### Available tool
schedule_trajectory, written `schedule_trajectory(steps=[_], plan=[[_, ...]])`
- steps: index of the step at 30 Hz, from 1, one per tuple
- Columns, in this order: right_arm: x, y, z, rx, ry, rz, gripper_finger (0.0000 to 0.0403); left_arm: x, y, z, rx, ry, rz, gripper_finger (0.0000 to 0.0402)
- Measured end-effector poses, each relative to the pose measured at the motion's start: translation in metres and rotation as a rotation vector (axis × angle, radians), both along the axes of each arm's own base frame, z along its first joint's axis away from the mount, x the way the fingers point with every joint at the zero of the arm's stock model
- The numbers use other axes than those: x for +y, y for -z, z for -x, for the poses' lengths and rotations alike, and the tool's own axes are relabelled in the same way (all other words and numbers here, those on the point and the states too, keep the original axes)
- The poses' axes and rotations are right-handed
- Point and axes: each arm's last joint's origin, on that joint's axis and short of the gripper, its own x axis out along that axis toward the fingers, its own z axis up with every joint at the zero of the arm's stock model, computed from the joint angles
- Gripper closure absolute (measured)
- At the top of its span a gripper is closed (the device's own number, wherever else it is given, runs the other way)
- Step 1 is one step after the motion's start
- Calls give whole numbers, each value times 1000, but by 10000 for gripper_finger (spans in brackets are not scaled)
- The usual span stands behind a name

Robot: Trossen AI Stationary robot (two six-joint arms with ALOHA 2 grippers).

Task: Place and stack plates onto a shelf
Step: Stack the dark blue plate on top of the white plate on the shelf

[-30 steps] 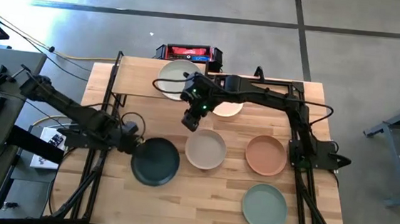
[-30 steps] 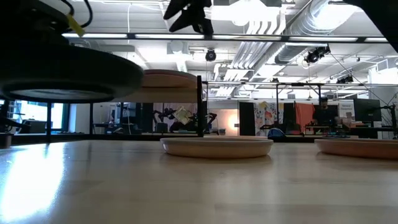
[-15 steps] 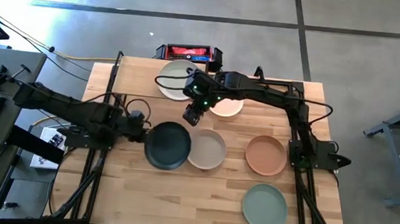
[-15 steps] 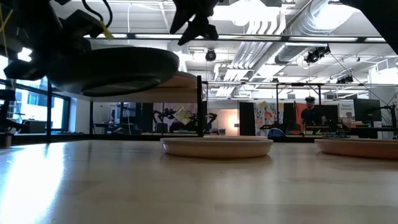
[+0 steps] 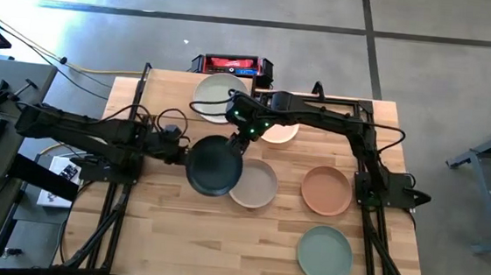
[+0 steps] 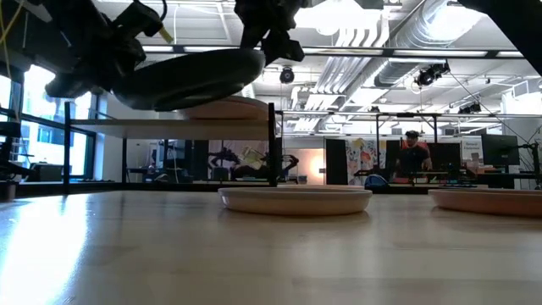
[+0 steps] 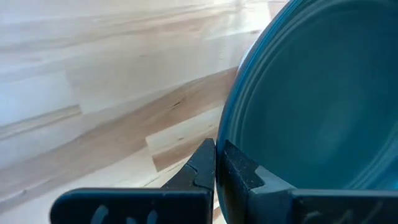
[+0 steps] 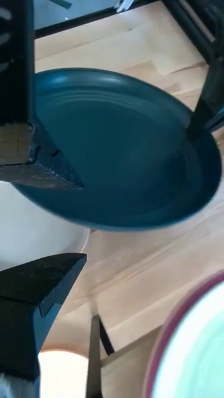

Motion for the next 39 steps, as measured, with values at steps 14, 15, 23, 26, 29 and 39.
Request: schedule_trajectory(steps=[14, 15, 23, 26, 29, 39], plan=[[7, 10, 7, 134, 47, 5, 246, 5, -14, -23, 27, 81, -112, 401], [7, 10, 7, 140, 53, 11, 248, 5, -15, -25, 27, 85, -118, 401], [8, 10, 9, 159, 57, 10, 325, 5, -15, -30, 26, 98, -153, 401], [8, 10, 9, 159, 56, 11, 371, 5, -15, -30, 25, 95, -160, 399], [8, 10, 9, 160, 61, 18, 395, 5, -16, -30, 23, 107, -166, 394], [7, 10, 9, 161, 73, 24, 398, 5, -16, -30, 21, 114, -159, 376]])
